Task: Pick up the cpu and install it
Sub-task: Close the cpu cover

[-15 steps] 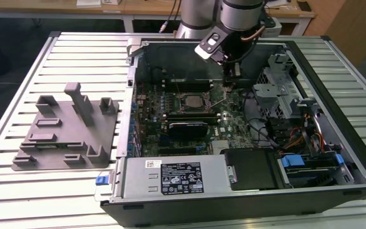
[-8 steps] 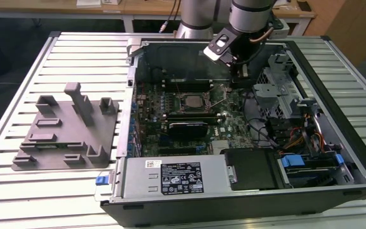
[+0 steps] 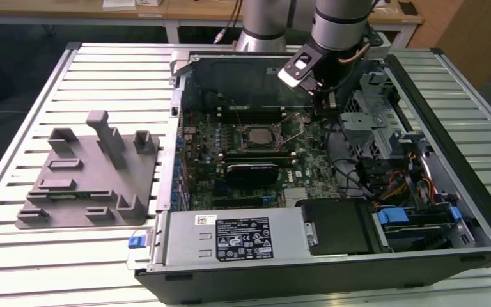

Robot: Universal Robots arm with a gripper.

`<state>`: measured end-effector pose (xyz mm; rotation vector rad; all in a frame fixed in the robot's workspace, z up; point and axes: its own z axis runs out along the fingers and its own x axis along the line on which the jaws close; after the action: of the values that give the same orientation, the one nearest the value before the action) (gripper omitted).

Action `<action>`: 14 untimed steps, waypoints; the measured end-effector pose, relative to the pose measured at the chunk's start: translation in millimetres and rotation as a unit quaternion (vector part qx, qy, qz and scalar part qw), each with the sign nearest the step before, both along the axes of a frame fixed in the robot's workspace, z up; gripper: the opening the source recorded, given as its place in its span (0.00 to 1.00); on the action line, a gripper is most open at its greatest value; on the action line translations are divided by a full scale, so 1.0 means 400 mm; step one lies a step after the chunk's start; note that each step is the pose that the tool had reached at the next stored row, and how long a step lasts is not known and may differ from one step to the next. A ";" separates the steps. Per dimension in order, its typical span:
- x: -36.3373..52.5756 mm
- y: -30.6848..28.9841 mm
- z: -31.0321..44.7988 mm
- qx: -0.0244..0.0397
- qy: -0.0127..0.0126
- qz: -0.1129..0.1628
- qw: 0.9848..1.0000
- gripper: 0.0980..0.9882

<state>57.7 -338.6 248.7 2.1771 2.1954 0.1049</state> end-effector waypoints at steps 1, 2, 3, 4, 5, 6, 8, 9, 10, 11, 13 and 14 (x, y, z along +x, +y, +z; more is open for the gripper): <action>0.001 0.000 -0.004 0.000 0.000 0.000 1.000 0.01; 0.001 0.000 -0.009 0.000 0.000 0.000 1.000 0.01; 0.002 0.000 -0.014 0.000 0.000 0.000 1.000 0.01; 0.002 0.000 -0.018 0.000 0.000 0.000 1.000 0.01; 0.002 0.000 -0.022 0.000 0.000 0.000 1.000 0.01; 0.002 0.000 -0.024 0.000 0.000 0.000 1.000 0.01; 0.002 0.000 -0.026 0.000 0.000 0.000 1.000 0.01; 0.002 0.000 -0.027 0.000 0.000 0.000 1.000 0.01; 0.001 0.000 -0.027 0.001 0.001 0.000 1.000 0.01; 0.001 0.000 -0.028 0.001 0.000 0.000 1.000 0.01; 0.001 0.000 -0.029 0.001 0.000 0.000 1.000 0.01; 0.000 0.000 -0.030 0.001 0.000 0.000 1.000 0.01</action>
<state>57.8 -338.6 236.8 2.1784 2.1965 0.1056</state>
